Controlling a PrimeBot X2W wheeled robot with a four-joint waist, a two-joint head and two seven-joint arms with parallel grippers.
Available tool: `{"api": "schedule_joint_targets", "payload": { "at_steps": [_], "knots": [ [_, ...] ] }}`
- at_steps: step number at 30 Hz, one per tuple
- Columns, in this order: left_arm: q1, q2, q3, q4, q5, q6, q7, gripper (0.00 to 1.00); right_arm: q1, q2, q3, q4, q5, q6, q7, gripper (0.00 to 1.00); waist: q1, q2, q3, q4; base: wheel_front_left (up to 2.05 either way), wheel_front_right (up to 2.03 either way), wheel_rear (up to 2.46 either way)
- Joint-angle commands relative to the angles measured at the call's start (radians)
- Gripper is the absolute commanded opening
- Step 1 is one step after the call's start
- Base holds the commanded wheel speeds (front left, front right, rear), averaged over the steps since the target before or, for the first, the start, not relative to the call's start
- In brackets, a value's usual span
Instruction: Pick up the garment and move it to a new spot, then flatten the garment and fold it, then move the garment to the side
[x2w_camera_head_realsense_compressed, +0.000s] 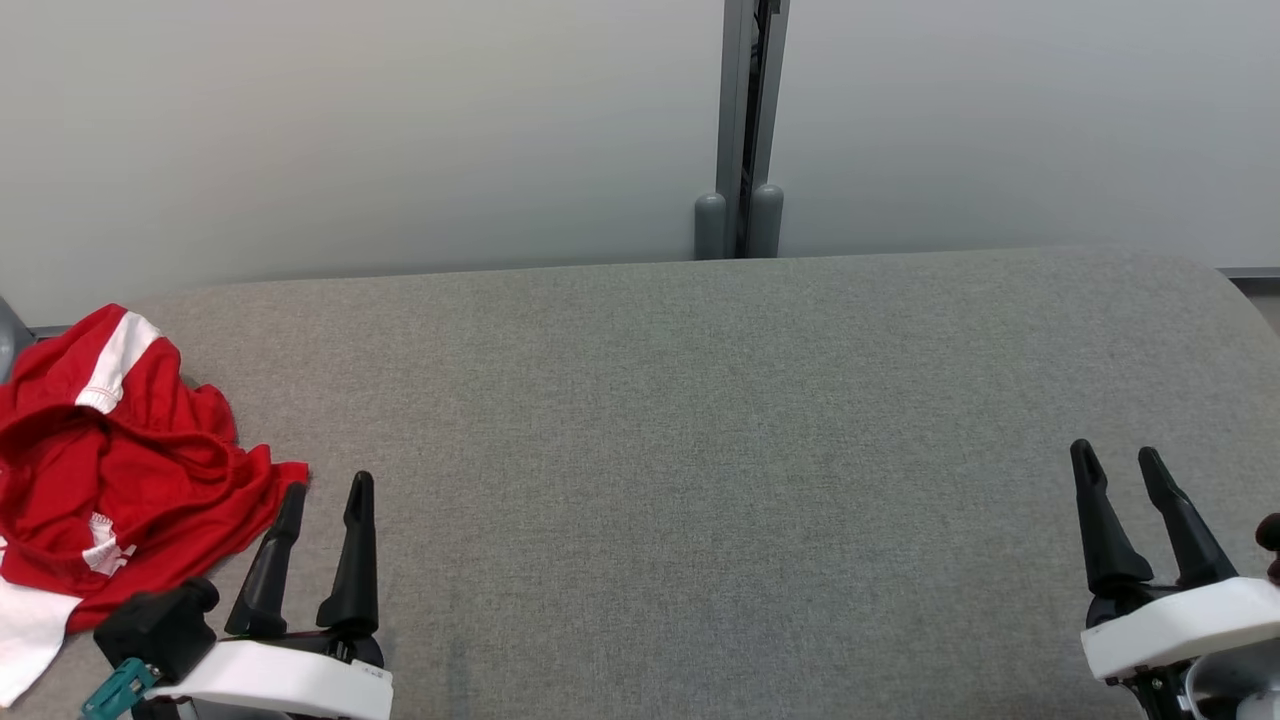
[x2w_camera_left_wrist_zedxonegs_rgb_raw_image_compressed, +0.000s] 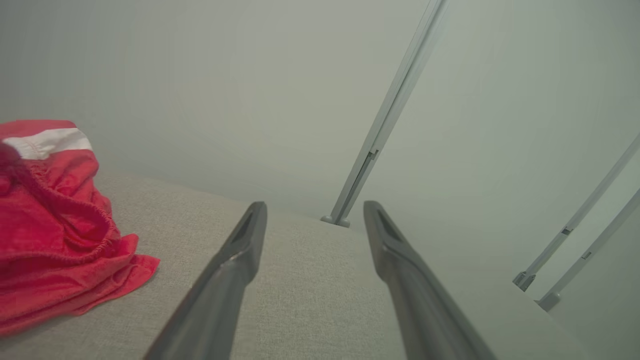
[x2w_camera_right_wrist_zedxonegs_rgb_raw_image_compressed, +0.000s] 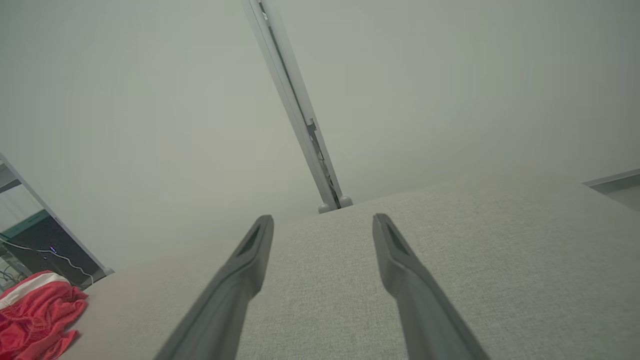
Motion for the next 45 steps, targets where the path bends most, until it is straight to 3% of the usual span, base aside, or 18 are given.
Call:
{"api": "schedule_joint_targets", "payload": {
  "at_steps": [1, 32, 45],
  "knots": [
    [-0.011, 0.005, 0.005, 0.002, 0.036, 0.008, 0.003, 1.00, -0.023, -0.008, 0.007, 0.003, -0.039, 0.005, -0.018, 1.00, 0.0000, 0.0000, -0.001, 0.000, 0.00, 0.00, 0.00],
    [-0.008, 0.022, 0.015, 0.091, 0.279, 0.033, 0.040, 1.00, -0.030, 0.010, 0.056, 0.140, -0.325, 0.005, -0.129, 1.00, 0.0000, 0.0000, -0.011, -0.009, 0.00, 0.00, 0.00],
    [-0.021, 0.016, 0.040, 0.115, 0.331, 0.053, 0.040, 1.00, -0.025, 0.044, 0.044, 0.145, -0.312, 0.006, -0.171, 1.00, 0.0000, 0.0000, -0.015, -0.008, 0.00, 0.00, 0.00]
  ]
}}
